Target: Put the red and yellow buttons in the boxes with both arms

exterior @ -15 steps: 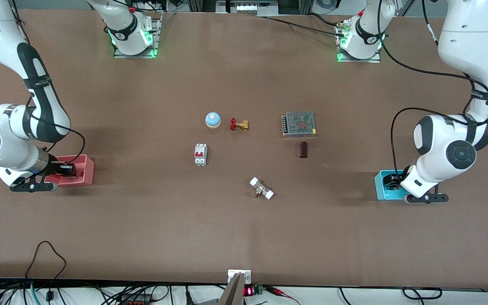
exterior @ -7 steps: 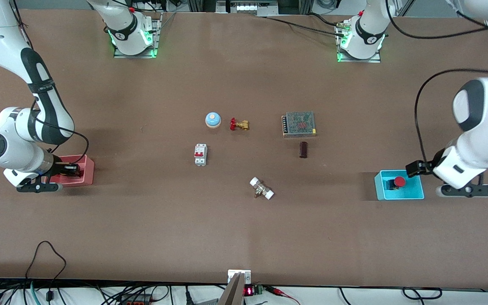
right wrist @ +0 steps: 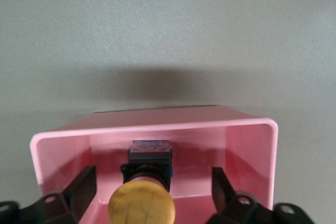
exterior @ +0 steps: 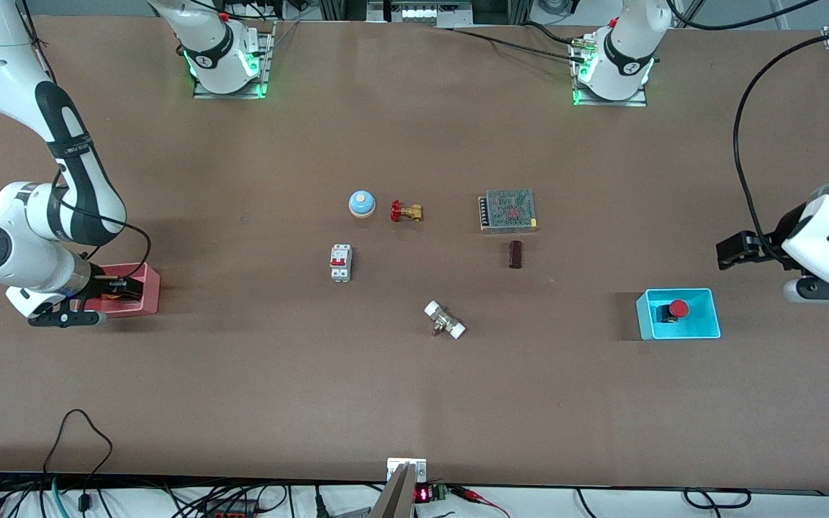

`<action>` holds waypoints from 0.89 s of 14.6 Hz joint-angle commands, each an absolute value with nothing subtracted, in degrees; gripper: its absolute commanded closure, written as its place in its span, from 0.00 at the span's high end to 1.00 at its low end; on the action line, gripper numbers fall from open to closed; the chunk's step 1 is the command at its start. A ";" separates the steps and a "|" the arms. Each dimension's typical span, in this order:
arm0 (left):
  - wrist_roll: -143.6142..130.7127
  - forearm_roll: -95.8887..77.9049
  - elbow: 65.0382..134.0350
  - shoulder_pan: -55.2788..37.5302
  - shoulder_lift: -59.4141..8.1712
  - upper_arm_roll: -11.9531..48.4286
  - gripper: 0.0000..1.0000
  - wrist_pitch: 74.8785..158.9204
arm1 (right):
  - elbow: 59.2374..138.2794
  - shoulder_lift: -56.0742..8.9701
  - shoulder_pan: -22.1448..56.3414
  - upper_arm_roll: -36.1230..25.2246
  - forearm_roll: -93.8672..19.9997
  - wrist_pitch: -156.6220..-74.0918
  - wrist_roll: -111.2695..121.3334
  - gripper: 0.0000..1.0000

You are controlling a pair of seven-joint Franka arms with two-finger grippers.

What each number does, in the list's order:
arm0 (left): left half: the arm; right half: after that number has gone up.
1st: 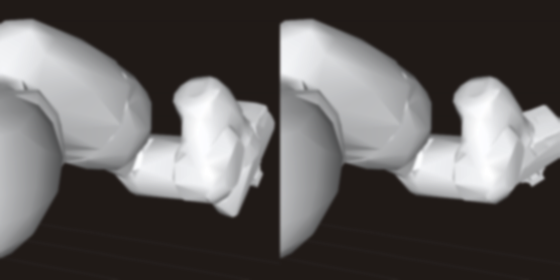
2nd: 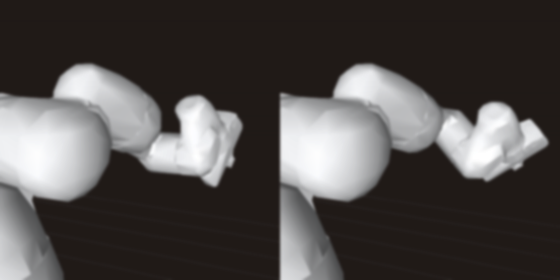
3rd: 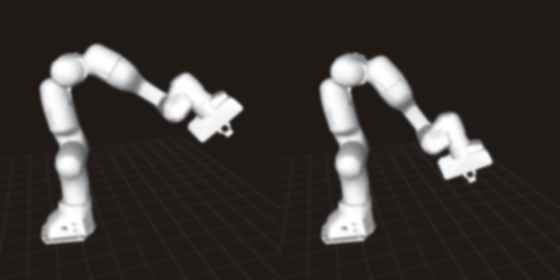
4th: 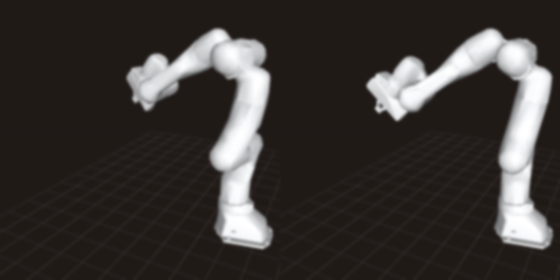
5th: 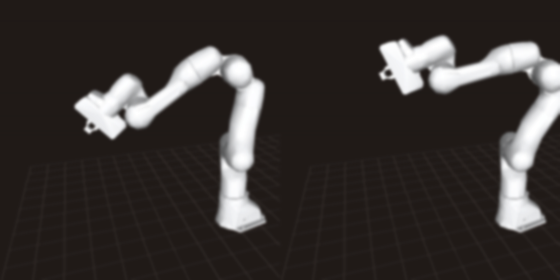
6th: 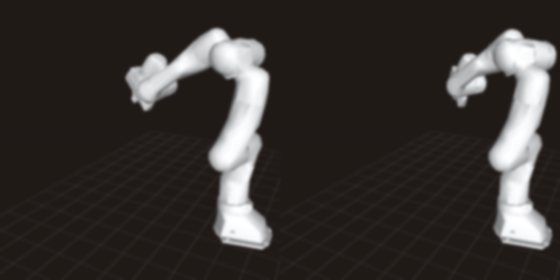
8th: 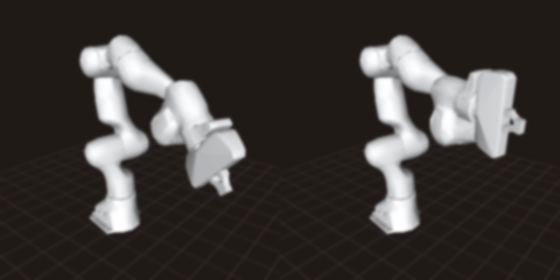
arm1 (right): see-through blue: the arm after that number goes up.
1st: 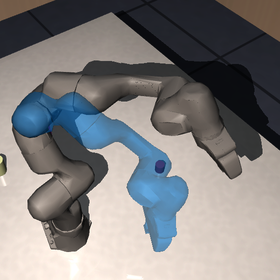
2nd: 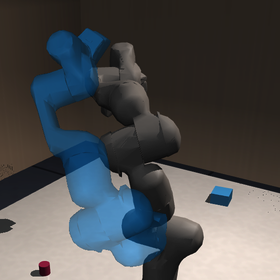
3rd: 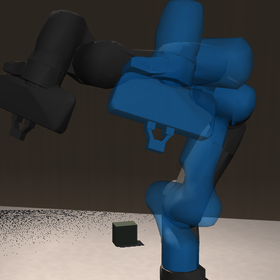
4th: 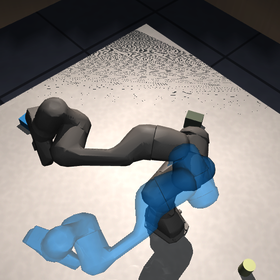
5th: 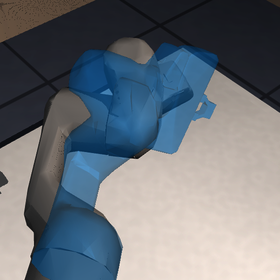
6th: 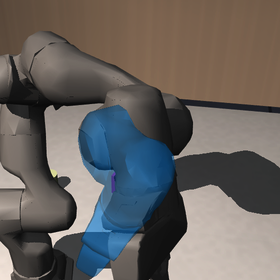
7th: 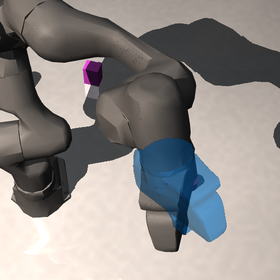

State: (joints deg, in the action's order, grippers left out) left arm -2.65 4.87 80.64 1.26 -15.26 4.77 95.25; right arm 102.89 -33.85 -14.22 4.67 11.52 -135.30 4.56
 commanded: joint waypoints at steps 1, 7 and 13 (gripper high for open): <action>-3.08 5.27 97.60 2.02 -1.70 6.41 1.00 100.88 | 103.27 -29.11 -13.71 4.92 10.55 -131.34 5.63 1.00; -2.02 3.17 101.87 2.55 1.85 6.16 1.00 102.66 | 99.58 -14.52 -8.54 5.36 4.85 -111.64 5.54 1.00; -2.55 3.16 100.11 2.64 1.50 6.33 1.00 99.41 | 95.03 -5.71 -1.94 5.63 0.89 -98.72 -5.08 1.00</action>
